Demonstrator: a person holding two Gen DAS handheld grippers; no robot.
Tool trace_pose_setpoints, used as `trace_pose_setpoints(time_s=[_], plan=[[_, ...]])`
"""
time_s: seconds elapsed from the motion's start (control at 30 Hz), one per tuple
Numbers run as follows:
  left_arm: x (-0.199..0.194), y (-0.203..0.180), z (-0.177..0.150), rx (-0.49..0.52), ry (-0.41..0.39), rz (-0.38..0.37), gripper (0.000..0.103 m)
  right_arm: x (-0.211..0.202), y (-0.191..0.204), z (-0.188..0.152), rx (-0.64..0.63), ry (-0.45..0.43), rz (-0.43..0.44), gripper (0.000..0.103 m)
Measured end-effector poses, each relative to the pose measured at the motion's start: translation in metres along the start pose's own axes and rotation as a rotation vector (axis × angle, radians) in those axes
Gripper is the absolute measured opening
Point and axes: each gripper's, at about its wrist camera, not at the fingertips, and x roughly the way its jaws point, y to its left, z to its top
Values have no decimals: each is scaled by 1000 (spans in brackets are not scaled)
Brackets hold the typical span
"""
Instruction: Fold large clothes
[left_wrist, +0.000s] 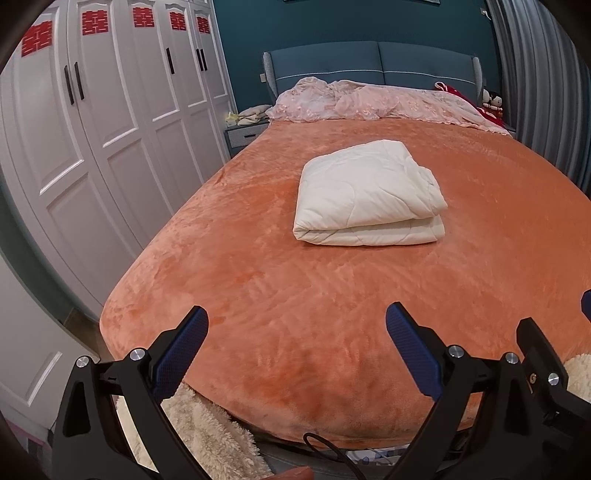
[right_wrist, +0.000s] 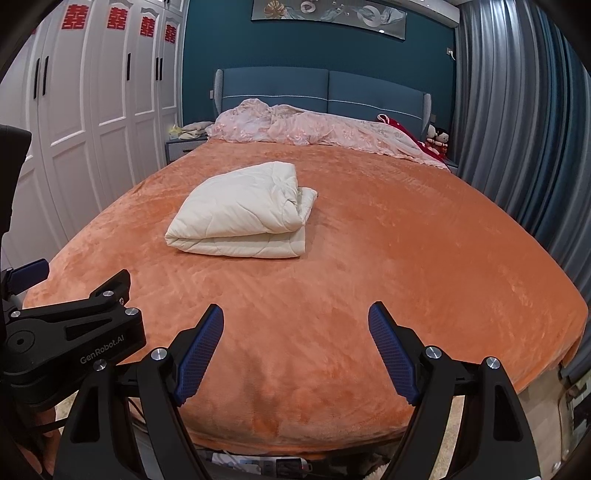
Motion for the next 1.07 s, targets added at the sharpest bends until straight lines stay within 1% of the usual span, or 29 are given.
trace_pose_setpoints(time_s=[0.5, 0.63, 0.97, 1.07], plan=[[-2, 5, 0, -15, -2, -11, 94, -3, 1, 1, -1, -8, -1, 78], [-7, 2, 1, -18, -12, -5, 93, -5, 2, 2, 0, -10, -3, 78], [-9, -2, 1, -21, -7, -12, 92, -5, 0, 3, -1, -12, -3, 78], [-9, -2, 0, -21, -7, -13, 90, -5, 0, 3, -3, -11, -5, 78]])
